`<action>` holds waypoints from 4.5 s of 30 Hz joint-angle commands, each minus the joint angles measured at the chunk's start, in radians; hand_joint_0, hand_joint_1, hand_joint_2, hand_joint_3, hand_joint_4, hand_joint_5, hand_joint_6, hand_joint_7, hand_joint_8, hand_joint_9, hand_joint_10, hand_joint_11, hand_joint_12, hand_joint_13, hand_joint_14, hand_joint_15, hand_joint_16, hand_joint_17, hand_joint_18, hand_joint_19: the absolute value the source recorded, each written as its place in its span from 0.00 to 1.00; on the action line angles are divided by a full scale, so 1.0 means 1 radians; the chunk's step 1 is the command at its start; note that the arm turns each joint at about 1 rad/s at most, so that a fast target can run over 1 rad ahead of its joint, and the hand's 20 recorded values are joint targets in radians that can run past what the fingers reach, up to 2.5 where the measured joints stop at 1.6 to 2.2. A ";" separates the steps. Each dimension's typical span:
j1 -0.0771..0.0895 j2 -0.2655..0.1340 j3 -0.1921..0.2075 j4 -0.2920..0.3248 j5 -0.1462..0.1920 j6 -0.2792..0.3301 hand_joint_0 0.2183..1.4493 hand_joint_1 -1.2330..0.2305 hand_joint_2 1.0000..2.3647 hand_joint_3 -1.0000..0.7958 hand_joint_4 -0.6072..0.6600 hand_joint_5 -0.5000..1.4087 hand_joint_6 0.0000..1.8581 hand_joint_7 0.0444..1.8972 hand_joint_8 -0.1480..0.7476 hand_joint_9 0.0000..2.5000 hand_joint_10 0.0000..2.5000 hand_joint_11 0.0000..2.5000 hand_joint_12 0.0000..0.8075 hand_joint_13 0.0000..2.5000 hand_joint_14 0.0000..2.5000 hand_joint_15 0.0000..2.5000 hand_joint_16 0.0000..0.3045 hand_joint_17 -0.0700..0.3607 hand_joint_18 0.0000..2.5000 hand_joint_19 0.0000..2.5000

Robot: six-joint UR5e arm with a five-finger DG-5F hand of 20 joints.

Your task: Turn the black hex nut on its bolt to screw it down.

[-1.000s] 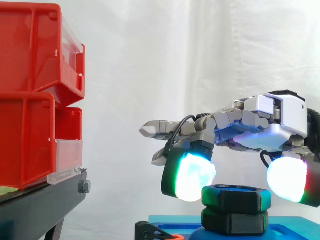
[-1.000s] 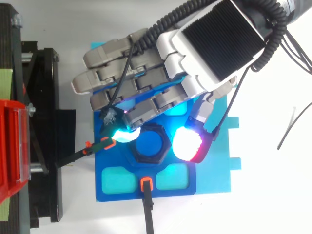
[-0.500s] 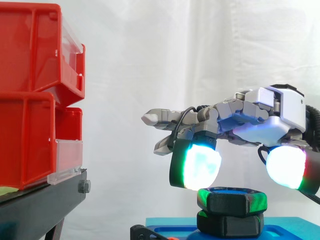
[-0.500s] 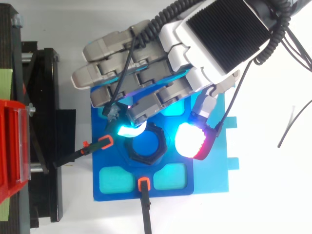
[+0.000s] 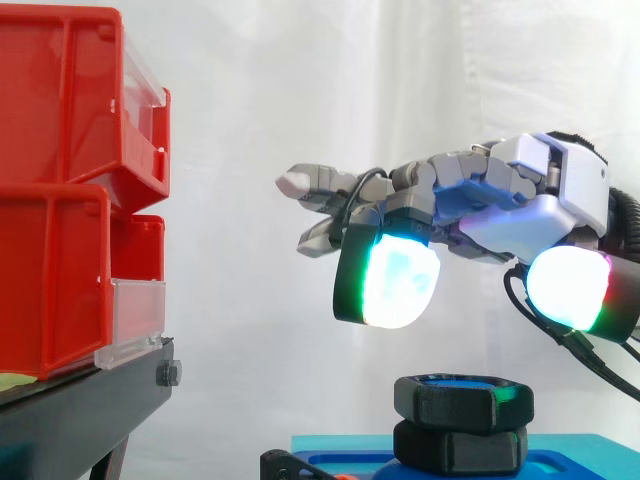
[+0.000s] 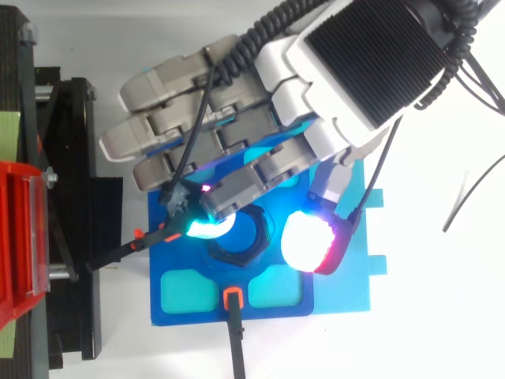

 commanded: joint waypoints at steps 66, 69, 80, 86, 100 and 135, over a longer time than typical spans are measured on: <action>0.045 0.000 -0.087 0.027 0.090 -0.044 0.23 0.53 0.00 0.28 0.68 0.20 0.32 0.55 0.52 0.19 0.00 0.08 0.44 0.06 0.00 0.00 0.15 0.40 0.00 0.05; 0.042 -0.002 -0.087 0.028 0.082 -0.044 0.23 0.53 0.00 0.28 0.68 0.20 0.32 0.55 0.52 0.19 0.00 0.08 0.44 0.06 0.00 0.00 0.15 0.40 0.00 0.05; 0.029 0.000 -0.087 0.050 0.071 -0.043 0.22 0.53 0.00 0.28 0.67 0.20 0.32 0.54 0.52 0.19 0.00 0.08 0.45 0.06 0.00 0.00 0.15 0.41 0.00 0.05; 0.020 0.000 -0.088 0.054 0.059 -0.043 0.22 0.53 0.00 0.28 0.68 0.20 0.32 0.54 0.52 0.19 0.00 0.08 0.45 0.06 0.00 0.00 0.15 0.41 0.00 0.05; 0.006 0.000 -0.087 0.069 0.042 -0.032 0.22 0.53 0.00 0.28 0.68 0.20 0.30 0.56 0.52 0.19 0.00 0.08 0.45 0.06 0.00 0.00 0.16 0.41 0.00 0.05; 0.135 -0.002 -0.087 0.033 0.171 -0.024 0.19 0.54 0.00 0.28 0.68 0.19 0.27 0.44 0.52 0.18 0.00 0.06 0.47 0.06 0.00 0.00 0.19 0.46 0.02 0.04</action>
